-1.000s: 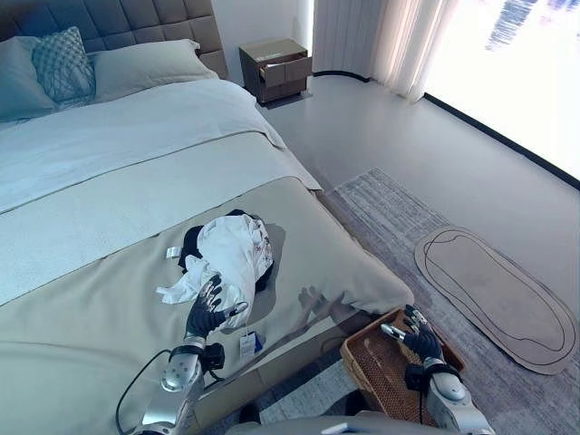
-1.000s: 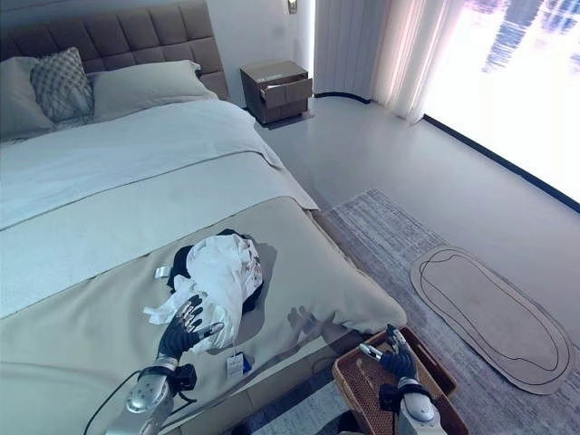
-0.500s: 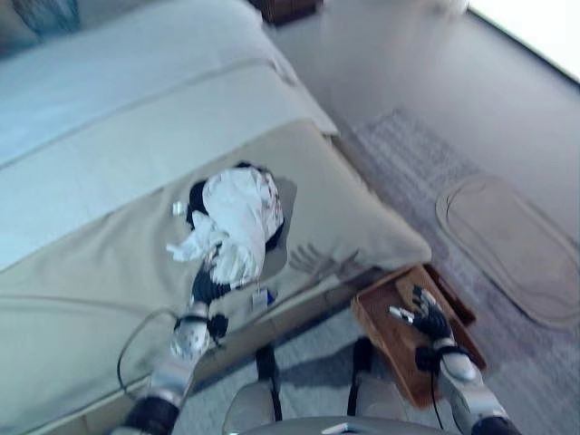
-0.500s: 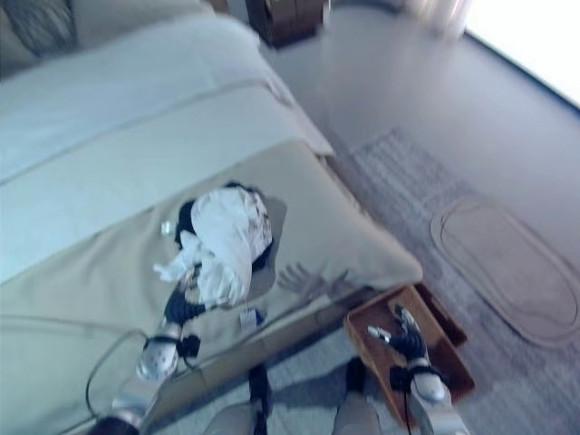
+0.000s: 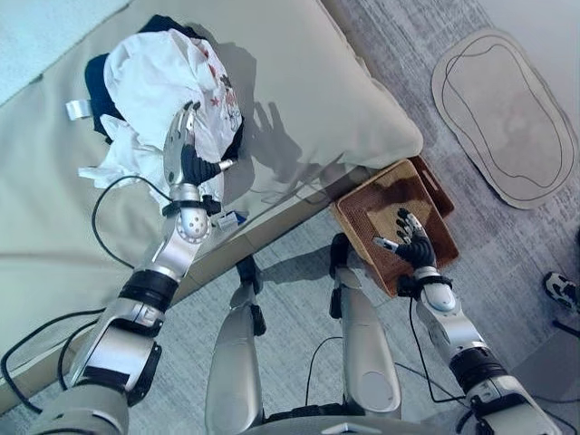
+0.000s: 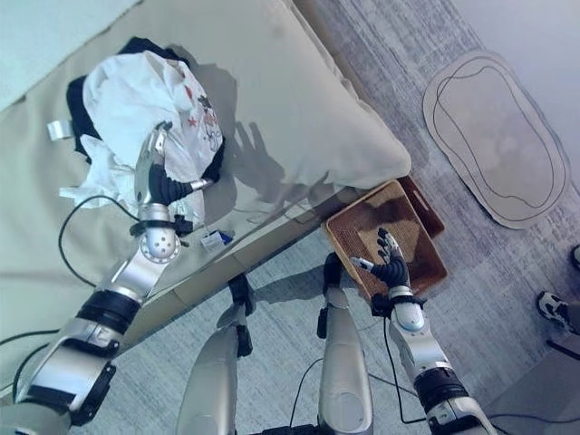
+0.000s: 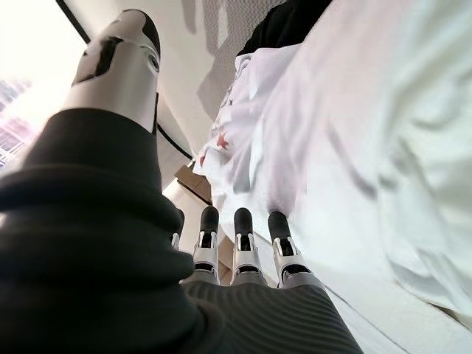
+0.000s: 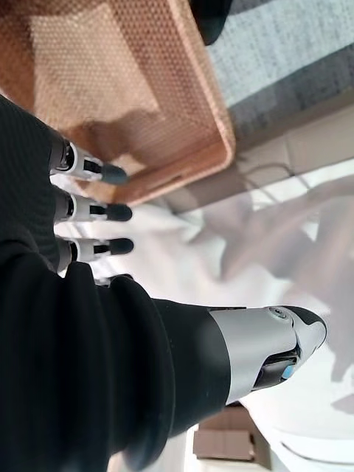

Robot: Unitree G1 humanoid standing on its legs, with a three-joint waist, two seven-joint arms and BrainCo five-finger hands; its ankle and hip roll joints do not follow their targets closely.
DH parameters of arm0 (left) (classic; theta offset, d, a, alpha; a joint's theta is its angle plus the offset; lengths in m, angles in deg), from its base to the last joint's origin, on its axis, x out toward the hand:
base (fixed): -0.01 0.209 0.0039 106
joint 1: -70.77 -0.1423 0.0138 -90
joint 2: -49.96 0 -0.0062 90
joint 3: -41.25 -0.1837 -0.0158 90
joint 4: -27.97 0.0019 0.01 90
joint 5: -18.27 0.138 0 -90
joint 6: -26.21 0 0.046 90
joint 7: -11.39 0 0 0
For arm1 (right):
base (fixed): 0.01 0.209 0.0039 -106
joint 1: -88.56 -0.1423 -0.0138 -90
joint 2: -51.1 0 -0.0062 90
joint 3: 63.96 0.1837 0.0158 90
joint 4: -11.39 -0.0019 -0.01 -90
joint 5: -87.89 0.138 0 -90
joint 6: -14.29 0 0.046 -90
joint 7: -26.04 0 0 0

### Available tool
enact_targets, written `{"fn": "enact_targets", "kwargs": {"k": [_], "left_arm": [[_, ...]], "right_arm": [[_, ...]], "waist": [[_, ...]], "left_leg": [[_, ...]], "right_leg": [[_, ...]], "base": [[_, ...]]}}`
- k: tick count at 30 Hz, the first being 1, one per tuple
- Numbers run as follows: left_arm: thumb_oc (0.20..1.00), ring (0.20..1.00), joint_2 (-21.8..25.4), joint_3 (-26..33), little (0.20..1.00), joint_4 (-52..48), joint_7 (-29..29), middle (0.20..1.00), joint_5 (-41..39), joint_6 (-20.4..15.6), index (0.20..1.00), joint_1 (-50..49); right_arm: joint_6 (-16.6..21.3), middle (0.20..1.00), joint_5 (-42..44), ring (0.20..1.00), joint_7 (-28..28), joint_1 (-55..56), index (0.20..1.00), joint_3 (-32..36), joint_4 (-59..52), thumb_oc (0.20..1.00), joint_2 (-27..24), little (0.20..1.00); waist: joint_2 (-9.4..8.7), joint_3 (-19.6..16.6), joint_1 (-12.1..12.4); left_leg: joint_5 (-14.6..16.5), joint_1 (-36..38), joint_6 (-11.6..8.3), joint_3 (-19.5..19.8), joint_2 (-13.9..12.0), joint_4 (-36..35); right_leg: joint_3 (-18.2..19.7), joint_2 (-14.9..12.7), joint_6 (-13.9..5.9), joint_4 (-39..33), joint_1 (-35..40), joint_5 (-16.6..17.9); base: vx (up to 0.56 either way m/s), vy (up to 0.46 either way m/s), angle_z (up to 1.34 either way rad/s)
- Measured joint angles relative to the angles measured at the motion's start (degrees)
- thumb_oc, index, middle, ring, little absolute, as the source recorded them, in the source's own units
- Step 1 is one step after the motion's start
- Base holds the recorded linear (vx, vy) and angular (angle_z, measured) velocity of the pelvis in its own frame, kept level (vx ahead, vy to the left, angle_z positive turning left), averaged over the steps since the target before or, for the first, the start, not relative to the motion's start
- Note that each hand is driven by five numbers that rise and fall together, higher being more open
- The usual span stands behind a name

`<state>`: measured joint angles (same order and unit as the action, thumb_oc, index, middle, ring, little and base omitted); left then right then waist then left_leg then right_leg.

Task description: Pick up clothes into the bucket

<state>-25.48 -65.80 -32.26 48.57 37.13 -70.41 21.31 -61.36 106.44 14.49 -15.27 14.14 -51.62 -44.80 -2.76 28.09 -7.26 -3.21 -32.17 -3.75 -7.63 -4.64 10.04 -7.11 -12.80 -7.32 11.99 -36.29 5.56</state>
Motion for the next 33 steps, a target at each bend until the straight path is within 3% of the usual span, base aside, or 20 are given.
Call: {"fn": "enact_targets", "kwargs": {"k": [5, 11, 16, 28, 33], "left_arm": [[1.000, 1.000, 2.6, -1.2, 1.000, 2.7, 2.8, 1.000, 3.1, 2.5, 1.000, 6.7], [1.000, 1.000, 6.7, -8.7, 1.000, 15.6, 4.4, 1.000, 8.7, 7.7, 1.000, 16.1], [1.000, 1.000, 7.2, -10.8, 1.000, 21.4, 5.4, 1.000, 9.7, 9.8, 1.000, 18.6], [1.000, 1.000, 7.0, -11.0, 1.000, 27.4, 5.8, 1.000, 9.7, 10.2, 1.000, 20.2], [1.000, 1.000, 6.4, -11.3, 1.000, 30.8, 4.7, 1.000, 9.6, 10.0, 1.000, 19.4]], "right_arm": [[1.1, 1.000, 0.0, 1.000, -1.1, -2.6, 1.000, -0.1, -0.4, 1.000, -0.2, 1.000], [1.8, 1.000, 0.0, 1.000, -1.6, -3.6, 1.000, -0.6, -2.2, 1.000, -1.1, 1.000], [2.8, 1.000, 0.0, 1.000, -1.5, -3.5, 1.000, -1.4, -2.7, 1.000, -1.3, 1.000], [3.3, 1.000, 0.0, 1.000, -1.5, -3.5, 1.000, -1.9, -4.4, 1.000, -1.8, 1.000], [3.3, 1.000, -0.1, 1.000, -1.4, -3.2, 1.000, -2.5, -4.2, 1.000, -1.6, 1.000]], "waist": [[-0.05, 0.1, -0.9], [-0.10, 0.1, -3.1], [-0.16, 0.1, -3.3], [-1.06, -1.0, -4.1], [-1.04, -4.2, -4.3]], "left_leg": [[0.1, -5.2, -0.05, 0.2, -0.3, 2.0], [0.7, -10.9, -0.08, 0.4, -0.6, 5.4], [1.9, -12.8, 0.01, -0.2, -1.1, 7.8], [3.3, -15.0, -0.52, -0.2, -1.6, 9.9], [4.1, -16.5, -0.97, -0.3, -2.2, 11.9]], "right_leg": [[0.4, 0.0, 0.51, 2.7, -5.6, -0.5], [0.8, 0.0, 0.93, 5.0, -10.8, -0.7], [2.2, 0.5, 1.29, 6.6, -13.2, -1.0], [2.8, 0.9, 1.64, 8.8, -15.9, -2.7], [3.1, 1.5, 1.90, 9.5, -17.0, -2.6]], "base": [[0.00, 0.000, 0.00], [0.01, 0.011, -0.01], [0.02, 0.013, -0.12], [0.01, 0.003, -0.01], [0.00, 0.025, -0.07]]}}
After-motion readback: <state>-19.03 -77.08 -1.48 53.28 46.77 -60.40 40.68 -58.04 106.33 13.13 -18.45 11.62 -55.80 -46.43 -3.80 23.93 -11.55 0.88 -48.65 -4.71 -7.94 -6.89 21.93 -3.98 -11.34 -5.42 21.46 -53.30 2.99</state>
